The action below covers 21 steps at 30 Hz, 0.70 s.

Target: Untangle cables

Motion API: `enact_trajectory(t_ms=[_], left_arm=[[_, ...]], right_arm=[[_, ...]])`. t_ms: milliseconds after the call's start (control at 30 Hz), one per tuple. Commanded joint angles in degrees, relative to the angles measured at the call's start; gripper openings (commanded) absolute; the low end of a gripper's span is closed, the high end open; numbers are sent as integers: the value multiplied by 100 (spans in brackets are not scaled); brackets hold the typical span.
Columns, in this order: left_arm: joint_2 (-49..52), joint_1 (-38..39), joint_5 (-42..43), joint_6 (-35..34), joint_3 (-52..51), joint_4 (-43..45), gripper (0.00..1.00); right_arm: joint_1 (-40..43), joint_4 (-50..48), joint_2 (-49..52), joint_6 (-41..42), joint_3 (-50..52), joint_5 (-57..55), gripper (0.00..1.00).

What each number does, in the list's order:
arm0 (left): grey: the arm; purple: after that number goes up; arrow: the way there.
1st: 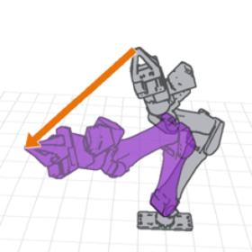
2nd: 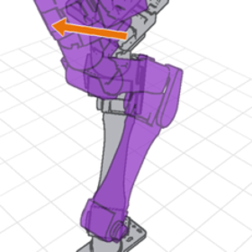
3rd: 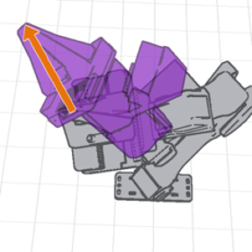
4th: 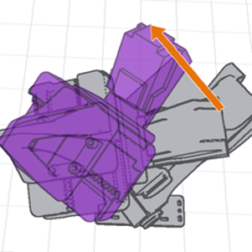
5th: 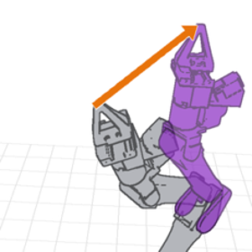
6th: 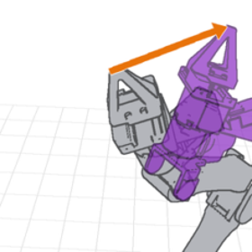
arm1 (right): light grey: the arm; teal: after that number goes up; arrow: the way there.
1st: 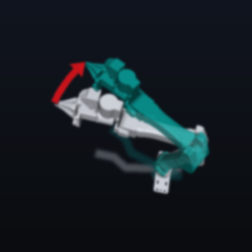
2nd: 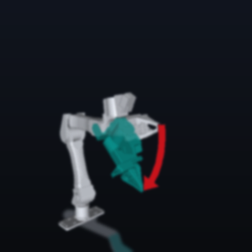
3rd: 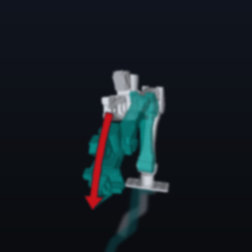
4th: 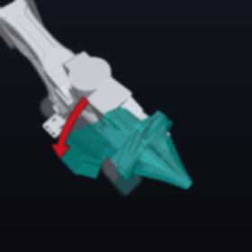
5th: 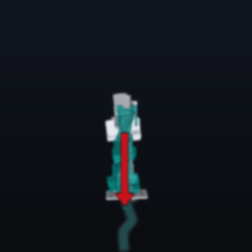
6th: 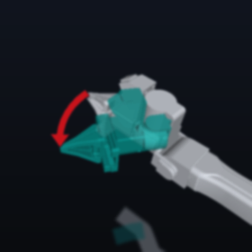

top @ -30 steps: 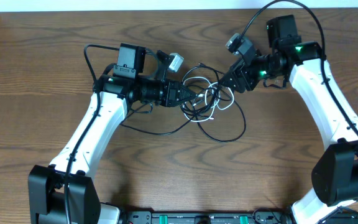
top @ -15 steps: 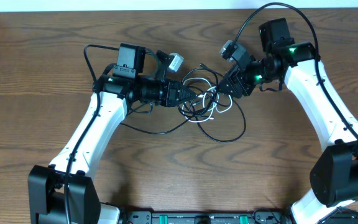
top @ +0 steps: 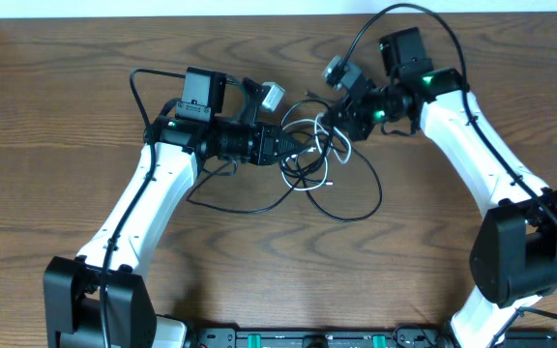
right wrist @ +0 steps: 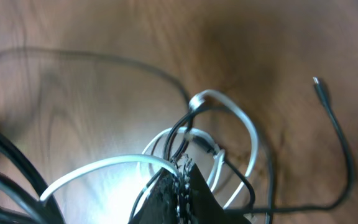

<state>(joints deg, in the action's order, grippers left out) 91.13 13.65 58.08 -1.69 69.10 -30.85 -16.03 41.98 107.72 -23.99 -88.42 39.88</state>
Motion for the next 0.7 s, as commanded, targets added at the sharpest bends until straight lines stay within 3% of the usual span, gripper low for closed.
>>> enact_trajectory(t_ms=[0,133,167,233,433,667], left_arm=[[-70,-13,-348,-109,24,-2,8],[-68,-13,-1276,-448,22,-48,7],[-68,-9,-2033,-772,13,-116,8],[-59,-9,-2736,-1064,11,-221,8],[-50,-9,-3829,-1283,-76,-345,8],[-48,-9,-4444,-1283,-81,-531,7]], right_arm=[[337,-315,-411,1036,-280,111,1],[789,-1014,-848,2328,-514,-79,1],[1047,-1449,-1126,2966,-570,-72,1],[1272,-1853,-1408,3429,-573,-72,1],[1895,-2562,-2286,3989,-573,-74,1],[2796,-2452,-3222,4111,-573,-68,1]])
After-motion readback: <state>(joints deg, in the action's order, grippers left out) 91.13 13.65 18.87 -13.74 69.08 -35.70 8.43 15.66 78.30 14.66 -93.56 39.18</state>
